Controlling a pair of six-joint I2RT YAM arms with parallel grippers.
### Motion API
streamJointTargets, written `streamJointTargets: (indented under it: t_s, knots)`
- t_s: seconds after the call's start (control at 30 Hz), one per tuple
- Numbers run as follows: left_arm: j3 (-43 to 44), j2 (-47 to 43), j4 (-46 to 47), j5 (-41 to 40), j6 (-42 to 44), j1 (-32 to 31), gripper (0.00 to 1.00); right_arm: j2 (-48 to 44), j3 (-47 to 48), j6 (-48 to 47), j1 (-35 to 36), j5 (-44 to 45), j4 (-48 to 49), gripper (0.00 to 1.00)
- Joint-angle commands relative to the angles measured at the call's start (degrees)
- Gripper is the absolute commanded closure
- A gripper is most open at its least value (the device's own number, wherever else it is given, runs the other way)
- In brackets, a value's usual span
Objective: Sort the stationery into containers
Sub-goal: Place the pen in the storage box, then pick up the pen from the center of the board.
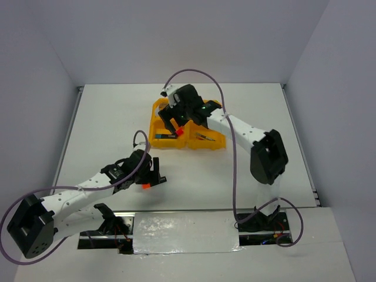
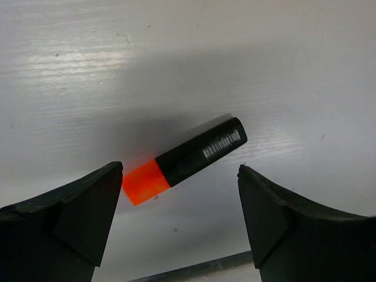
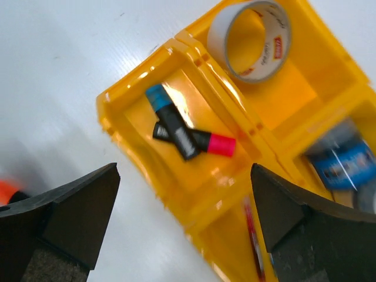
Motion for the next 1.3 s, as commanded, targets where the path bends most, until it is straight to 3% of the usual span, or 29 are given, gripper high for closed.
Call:
streamJointTargets:
  t_s: [0.0,0.27,0.43,0.7,0.83,1.13,1.27]
  knots:
    - [0.59,1.35,2.99,-0.42,3.18,-2.07,0.09,-16.6,-3.82,1.96,0.29,2.81,3.35,0.0]
    - [0.42,6.27,3.96,-1.9,3.02,-5.23,0.13,-41.28,-21.47,5.91,0.29,1.58,5.81,0.0]
    - [0.33,9.79,5.11,-5.59,3.28,-5.67,0.19,-56.33,-34.74,11.62,0.38,-3.68,10.55,0.0]
    - [2.09,12.78,2.2,-7.44,0.38,-9.54,0.28,-70.94,-37.5,14.8,0.38,-2.82,5.47,0.0]
    - [2.09,14.97,1.85,-7.88,-1.38,-11.03,0.41,-73.58,-35.65,15.15,0.46,-1.76,2.12,0.0]
    - [5.85,17.45,-1.83,-10.69,-4.8,-14.45,0.91,-79.03,-35.65,15.5,0.46,-1.94,-0.61,0.0]
    - [10.69,14.02,-4.91,-12.01,-4.81,-17.18,0.99,-79.74,-35.21,15.5,0.38,-1.23,-0.95,0.0]
